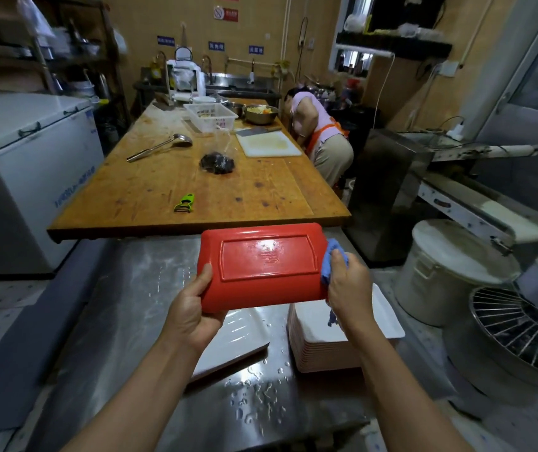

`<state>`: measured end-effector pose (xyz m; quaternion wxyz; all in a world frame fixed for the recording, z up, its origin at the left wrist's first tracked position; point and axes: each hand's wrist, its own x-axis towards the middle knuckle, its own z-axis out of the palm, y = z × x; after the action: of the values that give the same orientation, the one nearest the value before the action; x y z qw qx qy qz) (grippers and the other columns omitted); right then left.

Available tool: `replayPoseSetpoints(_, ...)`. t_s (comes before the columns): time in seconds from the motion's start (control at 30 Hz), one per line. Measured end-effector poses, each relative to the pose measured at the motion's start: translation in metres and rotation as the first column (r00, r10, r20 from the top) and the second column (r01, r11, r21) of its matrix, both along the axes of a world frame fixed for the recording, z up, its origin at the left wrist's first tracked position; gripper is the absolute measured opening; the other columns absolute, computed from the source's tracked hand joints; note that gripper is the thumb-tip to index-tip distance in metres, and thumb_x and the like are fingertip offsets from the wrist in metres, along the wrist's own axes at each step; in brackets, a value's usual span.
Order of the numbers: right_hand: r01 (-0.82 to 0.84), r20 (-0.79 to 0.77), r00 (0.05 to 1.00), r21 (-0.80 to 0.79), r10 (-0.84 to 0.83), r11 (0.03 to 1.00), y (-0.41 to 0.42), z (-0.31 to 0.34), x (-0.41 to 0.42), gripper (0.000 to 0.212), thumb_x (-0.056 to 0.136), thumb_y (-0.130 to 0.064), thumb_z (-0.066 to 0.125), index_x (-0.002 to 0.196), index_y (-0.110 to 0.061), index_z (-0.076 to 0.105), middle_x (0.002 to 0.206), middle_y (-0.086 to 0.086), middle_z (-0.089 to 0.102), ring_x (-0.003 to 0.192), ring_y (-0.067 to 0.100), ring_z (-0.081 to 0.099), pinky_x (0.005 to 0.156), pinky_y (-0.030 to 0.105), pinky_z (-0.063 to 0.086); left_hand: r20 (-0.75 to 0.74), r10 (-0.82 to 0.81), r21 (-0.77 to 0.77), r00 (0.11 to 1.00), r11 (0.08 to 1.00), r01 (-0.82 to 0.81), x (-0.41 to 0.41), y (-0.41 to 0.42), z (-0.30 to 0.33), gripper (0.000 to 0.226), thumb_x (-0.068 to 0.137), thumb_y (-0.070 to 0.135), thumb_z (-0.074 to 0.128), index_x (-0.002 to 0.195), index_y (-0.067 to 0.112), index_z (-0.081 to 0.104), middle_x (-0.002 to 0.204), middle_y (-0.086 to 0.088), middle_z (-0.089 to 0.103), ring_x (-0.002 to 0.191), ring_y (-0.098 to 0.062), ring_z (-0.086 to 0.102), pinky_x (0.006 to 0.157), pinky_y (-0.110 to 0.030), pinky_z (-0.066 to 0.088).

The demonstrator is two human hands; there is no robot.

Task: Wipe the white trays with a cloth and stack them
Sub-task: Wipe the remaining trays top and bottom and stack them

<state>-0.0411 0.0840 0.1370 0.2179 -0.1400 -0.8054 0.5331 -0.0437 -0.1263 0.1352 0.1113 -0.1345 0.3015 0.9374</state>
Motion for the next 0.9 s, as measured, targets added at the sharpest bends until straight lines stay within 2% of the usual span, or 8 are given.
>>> replayPoseSetpoints(0.1,0.019,0.013,1.0,-0.106,-0.018,0.994,0.015,-0.006,0.004,0.029,0.1,-0.034,0.038,0.077,-0.024,0.053,0.068,0.001,0.057,0.062,0.018,0.055,0.056,0.029,0.042,-0.006,-0.038,-0.025,0.999,0.999,0.038,-0.004,0.008,-0.002,0.016,0.094,0.016,0.05,0.096,0.009,0.063,0.077,-0.007,0.074,0.066,-0.016,0.072,0.053,-0.029,0.058)
replayPoseSetpoints(0.2,0.097,0.049,0.994,-0.031,-0.095,0.995,0.034,-0.016,0.01,0.026,0.098,-0.029,0.042,0.075,-0.022,0.052,0.066,0.003,0.056,0.063,0.023,0.054,0.058,0.031,0.041,-0.078,-0.076,-0.089,0.994,0.994,0.069,-0.007,0.014,-0.005,0.017,0.094,0.013,0.047,0.099,0.01,0.063,0.08,-0.007,0.074,0.069,-0.016,0.072,0.056,-0.029,0.058)
replayPoseSetpoints(0.4,0.278,0.156,0.95,-0.034,-0.27,0.96,0.075,-0.028,0.024,0.024,0.094,-0.026,0.049,0.08,-0.007,0.053,0.072,0.019,0.057,0.062,0.028,0.052,0.055,0.038,0.043,-0.434,-0.301,-0.455,0.849,0.887,0.082,-0.007,0.025,0.007,0.036,0.074,0.009,0.061,0.111,0.013,0.061,0.092,-0.004,0.073,0.078,-0.015,0.07,0.065,-0.028,0.057)
replayPoseSetpoints(0.53,0.237,0.218,0.964,-0.463,-0.15,0.854,0.101,-0.019,0.023,0.043,0.096,-0.042,0.046,0.091,-0.001,0.061,0.068,0.026,0.055,0.039,0.019,0.038,0.034,0.019,0.029,-0.564,-0.527,-0.763,0.636,0.628,-0.157,0.001,0.042,0.022,0.013,0.07,0.003,0.067,0.078,0.008,0.059,0.066,0.009,0.057,0.063,-0.004,0.054,0.063,-0.016,0.045)
replayPoseSetpoints(0.6,0.166,0.254,0.967,-0.599,-0.011,0.784,0.112,-0.014,0.023,0.057,0.092,-0.059,0.039,0.089,-0.006,0.061,0.067,0.02,0.054,0.045,0.02,0.038,0.036,0.019,0.027,-0.578,-0.635,-0.815,0.513,0.485,-0.317,0.005,0.051,0.023,0.015,0.072,0.007,0.064,0.067,0.013,0.051,0.058,0.014,0.044,0.055,0.002,0.039,0.054,-0.012,0.033)
replayPoseSetpoints(0.7,0.065,0.255,0.955,-0.672,0.148,0.738,0.127,-0.013,0.021,0.059,0.087,-0.067,0.038,0.079,-0.011,0.054,0.062,0.01,0.052,0.054,0.022,0.042,0.047,0.026,0.028,-0.567,-0.76,-0.764,0.318,0.342,-0.547,0.01,0.061,0.022,0.008,0.079,0.015,0.065,0.075,0.008,0.062,0.063,0.016,0.053,0.058,-0.001,0.046,0.057,-0.019,0.038)
replayPoseSetpoints(0.8,0.02,0.262,0.935,-0.71,0.238,0.704,0.135,-0.014,0.022,0.034,0.092,-0.043,0.049,0.091,-0.01,0.055,0.08,0.014,0.058,0.07,0.025,0.054,0.054,0.03,0.041,-0.575,-0.815,-0.612,0.069,0.372,-0.698,0.016,0.072,0.021,0.014,0.089,0.016,0.058,0.091,0.009,0.071,0.086,0.003,0.072,0.076,-0.011,0.062,0.075,-0.027,0.046)
replayPoseSetpoints(0.9,0.036,0.368,0.892,-0.636,0.262,0.771,0.148,-0.013,0.028,0.013,0.088,-0.012,0.051,0.093,-0.009,0.062,0.077,0.016,0.058,0.054,0.024,0.046,0.037,0.021,0.037,-0.523,-0.842,-0.485,-0.136,0.425,-0.764,0.017,0.084,0.012,0.012,0.093,0.014,0.049,0.089,0.016,0.061,0.103,0.003,0.072,0.093,-0.016,0.065,0.083,-0.032,0.044)
